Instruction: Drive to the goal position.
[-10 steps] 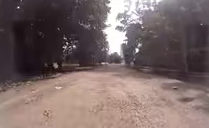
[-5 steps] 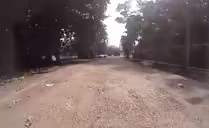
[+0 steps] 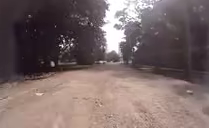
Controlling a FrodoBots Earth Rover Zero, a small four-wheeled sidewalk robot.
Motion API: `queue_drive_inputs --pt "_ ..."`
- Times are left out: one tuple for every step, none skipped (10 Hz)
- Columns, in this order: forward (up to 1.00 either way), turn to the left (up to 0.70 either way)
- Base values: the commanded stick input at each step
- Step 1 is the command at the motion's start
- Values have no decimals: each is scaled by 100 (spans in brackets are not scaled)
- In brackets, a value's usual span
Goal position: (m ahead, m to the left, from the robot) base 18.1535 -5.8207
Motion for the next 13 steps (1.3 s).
queue_drive_inputs --pt "70 0" --pt "70 0" --pt "70 0" --pt "70 0" --pt "70 0" --pt "70 0" --pt "70 0" --pt "70 0" --pt "70 0" --pt "70 0" --pt "70 0" --pt "70 0" --pt "70 0"
